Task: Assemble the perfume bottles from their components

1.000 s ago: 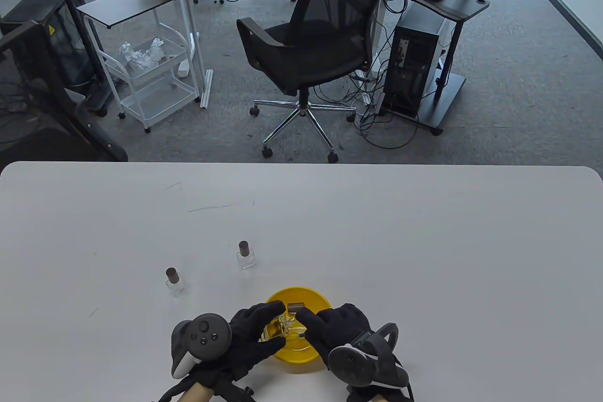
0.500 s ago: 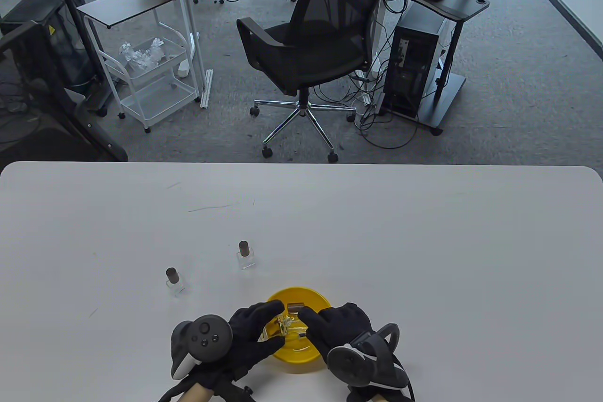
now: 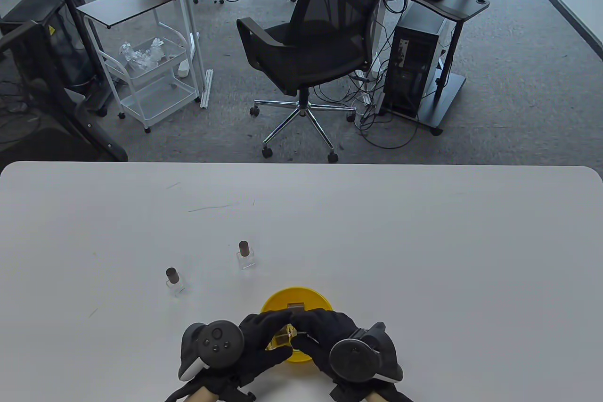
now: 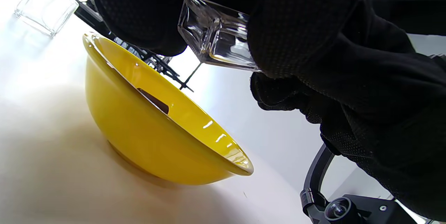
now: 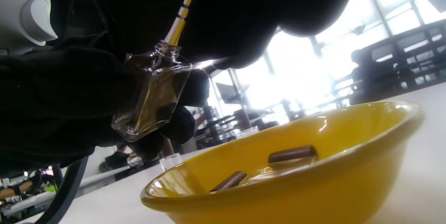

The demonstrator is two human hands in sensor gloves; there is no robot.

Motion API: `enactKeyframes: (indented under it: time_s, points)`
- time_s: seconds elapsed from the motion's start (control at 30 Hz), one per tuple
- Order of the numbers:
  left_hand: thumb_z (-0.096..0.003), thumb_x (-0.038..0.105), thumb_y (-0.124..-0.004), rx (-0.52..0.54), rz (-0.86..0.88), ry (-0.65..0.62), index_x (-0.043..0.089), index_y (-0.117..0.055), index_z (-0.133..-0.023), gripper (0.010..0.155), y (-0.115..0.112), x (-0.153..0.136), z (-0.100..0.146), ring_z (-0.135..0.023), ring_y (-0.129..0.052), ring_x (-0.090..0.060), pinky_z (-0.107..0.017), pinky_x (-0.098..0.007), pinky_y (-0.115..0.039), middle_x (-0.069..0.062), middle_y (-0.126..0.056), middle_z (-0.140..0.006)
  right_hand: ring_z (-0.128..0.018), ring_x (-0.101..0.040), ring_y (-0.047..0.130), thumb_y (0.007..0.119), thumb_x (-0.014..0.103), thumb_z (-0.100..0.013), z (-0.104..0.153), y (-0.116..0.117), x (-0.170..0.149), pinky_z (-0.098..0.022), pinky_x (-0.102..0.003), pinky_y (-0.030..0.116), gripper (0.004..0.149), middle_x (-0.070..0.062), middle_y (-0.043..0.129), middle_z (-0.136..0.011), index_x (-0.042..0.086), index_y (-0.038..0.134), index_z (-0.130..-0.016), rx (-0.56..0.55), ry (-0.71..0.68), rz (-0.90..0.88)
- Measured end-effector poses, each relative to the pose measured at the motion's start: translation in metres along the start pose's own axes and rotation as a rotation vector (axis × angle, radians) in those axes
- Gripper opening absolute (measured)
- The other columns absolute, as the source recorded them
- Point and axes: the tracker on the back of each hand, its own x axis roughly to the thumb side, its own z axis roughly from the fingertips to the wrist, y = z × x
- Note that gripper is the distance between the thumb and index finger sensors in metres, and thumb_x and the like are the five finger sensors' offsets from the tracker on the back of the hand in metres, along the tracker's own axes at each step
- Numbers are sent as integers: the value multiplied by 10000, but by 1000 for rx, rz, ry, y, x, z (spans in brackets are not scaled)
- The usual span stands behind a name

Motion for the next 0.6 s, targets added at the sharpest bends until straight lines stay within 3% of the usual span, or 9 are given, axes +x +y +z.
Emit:
enactKeyframes:
  time_s: [0.2,0.37,0.6]
  points:
    - [-439,437,-912,0,70,-3,294,-626,-1056,696,3,-3,0,-852,-828,-342,-590,-388,-816,-25,-764,-1023,-641,-324,909,790,263,-543,-2,2,-3,-577,-569,694,455,-135,821,-888,182,635,-963,7,25,-173]
    - [-439,434,-913,11,88,1,269,-641,-1055,693,5,-5,1,-838,-840,-342,-583,-385,-822,-37,-777,-1012,-641,-323,922,758,235,-560,-5,3,1,-583,-564,701,455,-165,824,-889,126,618,-979,25,25,-135]
    - [-435,432,-916,29,106,-9,261,-650,-1049,691,4,-2,1,-824,-851,-340,-572,-383,-828,-51,-792,-998,-401,-235,1005,711,360,-562,-7,1,-4,-456,-504,799,488,-121,990,-609,-6,725,-885,14,113,-145]
